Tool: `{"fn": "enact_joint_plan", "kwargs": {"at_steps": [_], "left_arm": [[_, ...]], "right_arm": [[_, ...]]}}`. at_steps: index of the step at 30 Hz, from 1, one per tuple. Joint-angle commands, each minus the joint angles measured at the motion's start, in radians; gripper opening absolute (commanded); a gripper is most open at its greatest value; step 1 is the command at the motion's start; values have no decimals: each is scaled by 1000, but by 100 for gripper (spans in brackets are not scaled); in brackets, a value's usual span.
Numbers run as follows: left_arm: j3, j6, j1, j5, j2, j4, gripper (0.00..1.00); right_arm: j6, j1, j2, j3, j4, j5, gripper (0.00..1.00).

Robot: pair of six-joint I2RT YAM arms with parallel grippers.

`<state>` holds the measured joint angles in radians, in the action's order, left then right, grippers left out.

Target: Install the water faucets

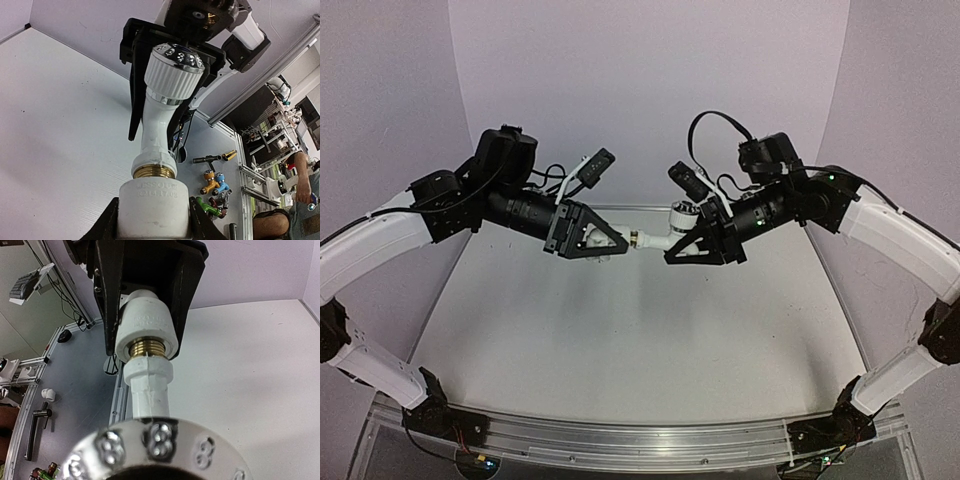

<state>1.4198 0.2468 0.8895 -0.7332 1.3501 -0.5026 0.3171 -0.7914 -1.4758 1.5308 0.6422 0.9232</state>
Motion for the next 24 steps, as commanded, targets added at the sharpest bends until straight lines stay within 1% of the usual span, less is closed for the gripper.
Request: {"fn": "enact_joint_plan", "kwargs": {"at_steps": [1,8,14,18,24], "left_arm": [[7,-88,9,-36,-40,117,0],[39,-124,12,-48,-17,68,0],[59,-208,37,27,-9,6,0],[38,-253,58,82,-17,19,0],[-6,-364,92,140,-44,51,0]], "right_arm": [[-3,-31,-19,44,-14,73,0],[-18,-30,-42,57,2,89,0],[-59,-31,-62,76,16,97,0],[-88,-30,-69,83,16,105,0],[-120,-30,-83,73,16,145,0]]}}
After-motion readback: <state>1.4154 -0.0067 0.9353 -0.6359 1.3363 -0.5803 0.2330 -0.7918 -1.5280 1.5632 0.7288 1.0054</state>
